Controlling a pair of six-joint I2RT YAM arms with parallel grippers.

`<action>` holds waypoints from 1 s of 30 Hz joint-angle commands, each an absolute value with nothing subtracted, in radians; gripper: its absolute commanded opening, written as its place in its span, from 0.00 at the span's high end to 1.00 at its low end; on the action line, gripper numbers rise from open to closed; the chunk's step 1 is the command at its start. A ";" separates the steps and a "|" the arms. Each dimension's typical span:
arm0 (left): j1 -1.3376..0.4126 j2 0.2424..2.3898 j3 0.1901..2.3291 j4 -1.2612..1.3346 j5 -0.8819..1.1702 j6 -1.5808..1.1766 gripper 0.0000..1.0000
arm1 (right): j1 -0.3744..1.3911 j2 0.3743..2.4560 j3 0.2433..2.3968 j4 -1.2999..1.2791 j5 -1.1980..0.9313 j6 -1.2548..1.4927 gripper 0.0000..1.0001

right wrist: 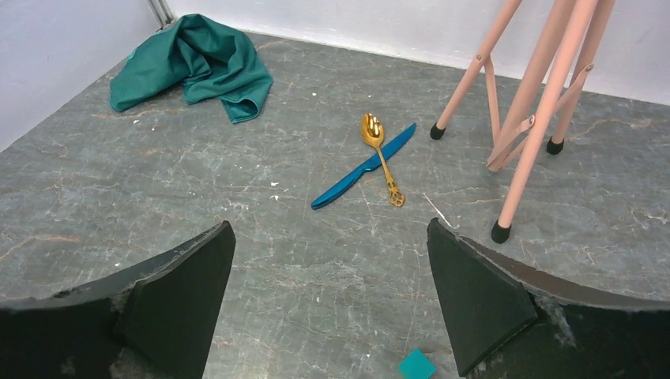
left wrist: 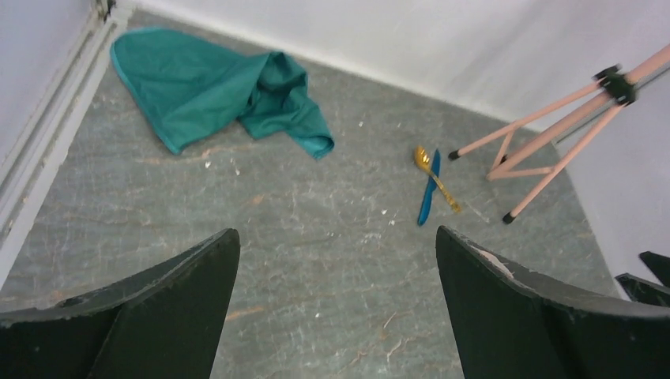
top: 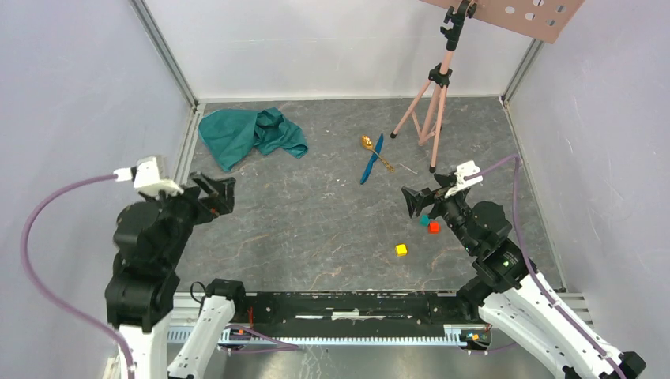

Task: Fold the napkin into a case and place the utensils inside
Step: Move the crumpled napkin to the center of the board.

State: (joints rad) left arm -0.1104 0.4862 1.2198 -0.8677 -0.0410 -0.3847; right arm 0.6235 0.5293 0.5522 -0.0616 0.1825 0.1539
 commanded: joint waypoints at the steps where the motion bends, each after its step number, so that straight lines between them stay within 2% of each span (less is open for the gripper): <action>1: -0.105 0.661 1.230 -0.981 -0.005 -0.394 0.00 | 0.626 0.550 0.589 -0.033 0.184 0.163 0.02; 9: -0.103 1.052 1.196 -0.905 -0.149 -0.393 0.00 | 0.627 0.594 0.528 0.091 -0.050 0.189 0.02; 13: -0.084 1.189 1.156 -0.660 -0.244 -0.529 0.00 | 0.627 0.661 0.529 0.094 -0.124 0.218 0.02; 18: -0.006 1.395 1.107 -0.275 -0.238 -0.701 0.00 | 0.627 0.691 0.516 0.097 -0.171 0.266 0.02; 23: -0.003 1.712 1.316 -0.112 -0.189 -0.636 0.00 | 0.627 0.667 0.493 0.085 -0.196 0.283 0.02; 26: -0.003 1.908 1.510 -0.142 -0.131 -0.508 0.00 | 0.627 0.654 0.503 0.051 -0.193 0.279 0.02; 30: -0.003 2.059 1.679 -0.195 -0.118 -0.358 0.00 | 0.626 0.632 0.519 0.011 -0.179 0.275 0.02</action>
State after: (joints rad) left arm -0.0017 1.9732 1.5295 -0.2291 -0.1501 -0.5377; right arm 0.6239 0.6598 0.4931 0.0303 -0.1791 0.2676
